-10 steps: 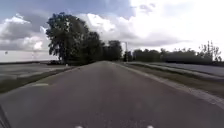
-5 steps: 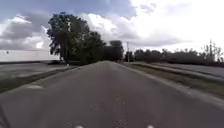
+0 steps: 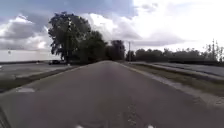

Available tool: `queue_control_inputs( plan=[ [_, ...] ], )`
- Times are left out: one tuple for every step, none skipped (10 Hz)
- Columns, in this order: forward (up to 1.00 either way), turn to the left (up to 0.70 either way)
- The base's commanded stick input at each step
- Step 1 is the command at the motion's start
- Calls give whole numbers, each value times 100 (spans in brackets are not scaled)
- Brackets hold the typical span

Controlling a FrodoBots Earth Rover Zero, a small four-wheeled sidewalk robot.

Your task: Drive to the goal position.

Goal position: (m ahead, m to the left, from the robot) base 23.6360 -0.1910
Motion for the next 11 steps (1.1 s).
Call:
queue_control_inputs(
  plan=[
    [70,0],
    [70,0],
    [70,0],
    [70,0],
    [70,0],
    [70,0],
    [70,0],
    [70,0],
    [70,0],
    [70,0],
    [70,0]
  ],
)
